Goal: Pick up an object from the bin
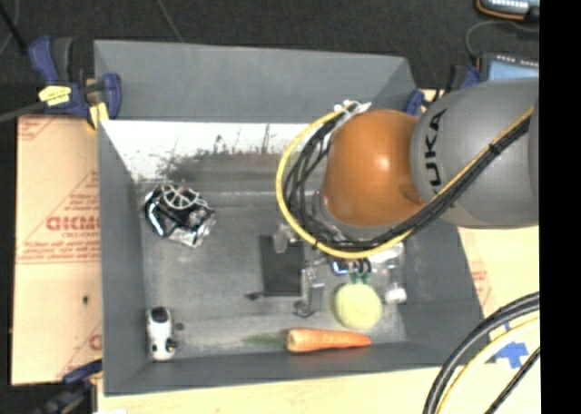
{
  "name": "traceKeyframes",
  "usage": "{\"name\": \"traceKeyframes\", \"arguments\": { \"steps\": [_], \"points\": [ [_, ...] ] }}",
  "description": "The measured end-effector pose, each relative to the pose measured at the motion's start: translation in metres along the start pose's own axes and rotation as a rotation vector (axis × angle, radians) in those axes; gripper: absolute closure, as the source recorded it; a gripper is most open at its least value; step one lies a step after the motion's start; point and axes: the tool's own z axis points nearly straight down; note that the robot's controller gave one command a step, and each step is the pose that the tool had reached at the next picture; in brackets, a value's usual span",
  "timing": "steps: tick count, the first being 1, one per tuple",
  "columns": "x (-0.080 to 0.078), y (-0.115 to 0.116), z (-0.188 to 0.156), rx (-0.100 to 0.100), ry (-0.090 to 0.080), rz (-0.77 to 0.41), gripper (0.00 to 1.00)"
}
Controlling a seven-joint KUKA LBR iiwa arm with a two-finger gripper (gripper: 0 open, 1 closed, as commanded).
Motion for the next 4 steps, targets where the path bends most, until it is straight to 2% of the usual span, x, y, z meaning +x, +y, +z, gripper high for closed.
{"name": "traceKeyframes", "arguments": {
  "steps": [1,2,3,4],
  "points": [
    [-0.007,0.001,0.016,0.000,-0.002,-0.297,0.00],
    [-0.007,0.007,0.039,-0.001,-0.002,-0.353,0.00],
    [-0.007,0.009,0.079,-0.001,0.000,-0.387,1.00],
    [-0.006,0.009,0.077,-0.001,0.000,-0.398,1.00]
  ]
}}
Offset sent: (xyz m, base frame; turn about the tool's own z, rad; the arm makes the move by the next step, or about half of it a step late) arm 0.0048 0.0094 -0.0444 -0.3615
